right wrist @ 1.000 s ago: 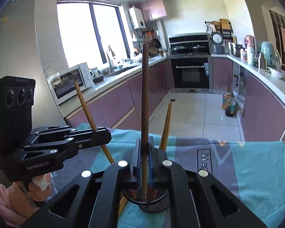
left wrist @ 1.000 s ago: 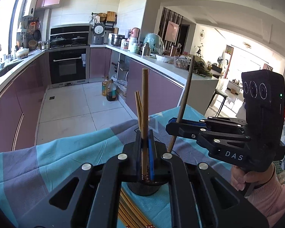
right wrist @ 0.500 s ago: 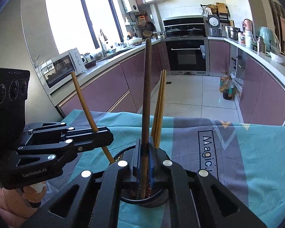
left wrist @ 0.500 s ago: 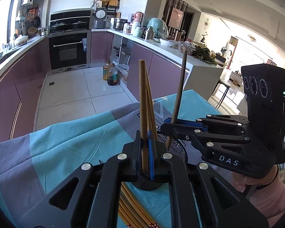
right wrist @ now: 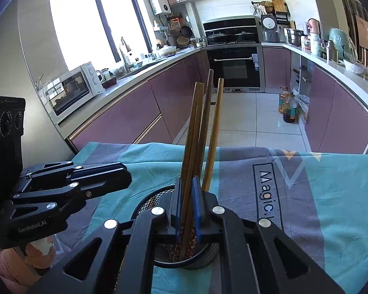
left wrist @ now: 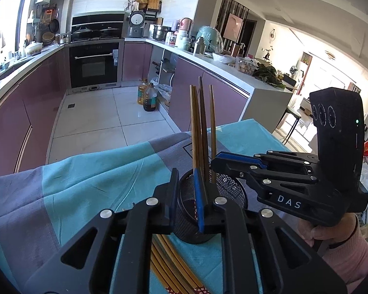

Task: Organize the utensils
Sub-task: 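Lower the chopsticks into the cup and open both tools, then grasp a chopstick from the pile with the left tool while the right tool grasps one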

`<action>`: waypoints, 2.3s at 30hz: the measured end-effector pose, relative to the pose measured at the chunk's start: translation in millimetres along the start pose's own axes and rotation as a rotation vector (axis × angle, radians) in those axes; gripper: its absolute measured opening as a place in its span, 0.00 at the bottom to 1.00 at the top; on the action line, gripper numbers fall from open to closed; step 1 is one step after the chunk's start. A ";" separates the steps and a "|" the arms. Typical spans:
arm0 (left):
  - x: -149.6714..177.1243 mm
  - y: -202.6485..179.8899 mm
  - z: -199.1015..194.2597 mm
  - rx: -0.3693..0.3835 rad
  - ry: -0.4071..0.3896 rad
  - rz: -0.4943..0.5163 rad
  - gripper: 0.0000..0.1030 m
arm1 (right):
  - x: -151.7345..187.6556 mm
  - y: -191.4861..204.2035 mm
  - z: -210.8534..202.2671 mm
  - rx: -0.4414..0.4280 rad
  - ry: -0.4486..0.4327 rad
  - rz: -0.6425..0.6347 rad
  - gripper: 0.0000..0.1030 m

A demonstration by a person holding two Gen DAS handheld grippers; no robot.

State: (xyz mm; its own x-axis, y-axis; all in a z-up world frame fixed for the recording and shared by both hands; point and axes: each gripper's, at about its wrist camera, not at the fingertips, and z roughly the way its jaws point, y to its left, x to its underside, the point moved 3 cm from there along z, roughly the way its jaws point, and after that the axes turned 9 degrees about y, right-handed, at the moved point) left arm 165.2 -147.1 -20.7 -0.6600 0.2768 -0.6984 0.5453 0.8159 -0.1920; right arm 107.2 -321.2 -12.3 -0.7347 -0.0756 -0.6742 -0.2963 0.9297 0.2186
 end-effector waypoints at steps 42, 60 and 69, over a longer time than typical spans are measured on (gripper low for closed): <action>147.8 49.8 45.6 -0.122 0.237 -0.131 0.36 | 110.2 58.7 61.4 -0.131 0.256 -0.014 0.29; 145.6 48.3 48.1 -0.188 0.250 -0.101 0.33 | 106.7 68.0 67.0 -0.026 0.258 -0.068 0.23; 134.1 52.1 59.5 -0.204 0.264 -0.091 0.29 | 97.8 76.1 82.6 0.048 0.249 -0.115 0.23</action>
State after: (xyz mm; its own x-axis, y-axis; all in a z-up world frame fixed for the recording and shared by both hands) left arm 135.8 -97.6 -165.4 -0.8268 0.2983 -0.4769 0.3811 0.9206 -0.0848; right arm 63.2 -228.1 -119.8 -0.8268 -0.2627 -0.4974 -0.3618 0.9254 0.1128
